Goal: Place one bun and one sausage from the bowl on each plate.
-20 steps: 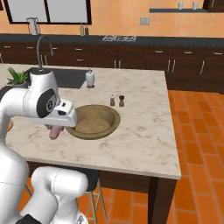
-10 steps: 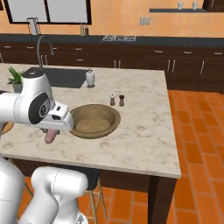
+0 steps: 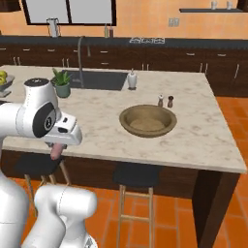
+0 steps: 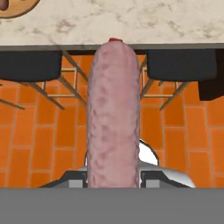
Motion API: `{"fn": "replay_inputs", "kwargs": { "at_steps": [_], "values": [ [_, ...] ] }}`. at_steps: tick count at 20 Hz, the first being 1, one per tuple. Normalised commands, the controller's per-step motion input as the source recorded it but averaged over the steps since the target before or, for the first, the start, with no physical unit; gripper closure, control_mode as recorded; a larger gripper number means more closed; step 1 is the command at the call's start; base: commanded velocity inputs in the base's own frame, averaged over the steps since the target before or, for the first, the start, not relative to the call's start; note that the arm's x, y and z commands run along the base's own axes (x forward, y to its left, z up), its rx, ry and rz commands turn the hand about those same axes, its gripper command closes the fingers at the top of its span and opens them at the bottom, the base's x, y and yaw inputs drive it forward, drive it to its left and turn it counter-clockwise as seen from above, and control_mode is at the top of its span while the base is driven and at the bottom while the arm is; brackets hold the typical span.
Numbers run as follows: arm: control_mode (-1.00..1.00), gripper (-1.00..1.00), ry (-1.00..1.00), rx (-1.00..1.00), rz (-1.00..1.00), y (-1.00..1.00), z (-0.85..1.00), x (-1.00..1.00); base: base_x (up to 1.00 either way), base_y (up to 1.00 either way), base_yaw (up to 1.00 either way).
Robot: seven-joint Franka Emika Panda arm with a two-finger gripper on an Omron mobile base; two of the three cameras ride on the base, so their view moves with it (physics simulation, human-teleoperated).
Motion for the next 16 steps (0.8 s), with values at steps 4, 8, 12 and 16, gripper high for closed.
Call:
{"fn": "replay_inputs", "kwargs": {
  "at_steps": [4,8,12,16],
  "values": [
    [1.00,1.00,0.00,0.00,0.00,0.00,0.00,0.00,-0.09,1.00,0.00],
    [1.00,1.00,0.00,0.00,0.00,0.00,0.00,0.00,0.00,1.00,0.00],
    [1.00,1.00,0.00,0.00,0.00,0.00,0.00,0.00,0.00,1.00,0.00],
    [1.00,1.00,0.00,0.00,0.00,0.00,0.00,0.00,0.00,1.00,0.00]
  ]
}}
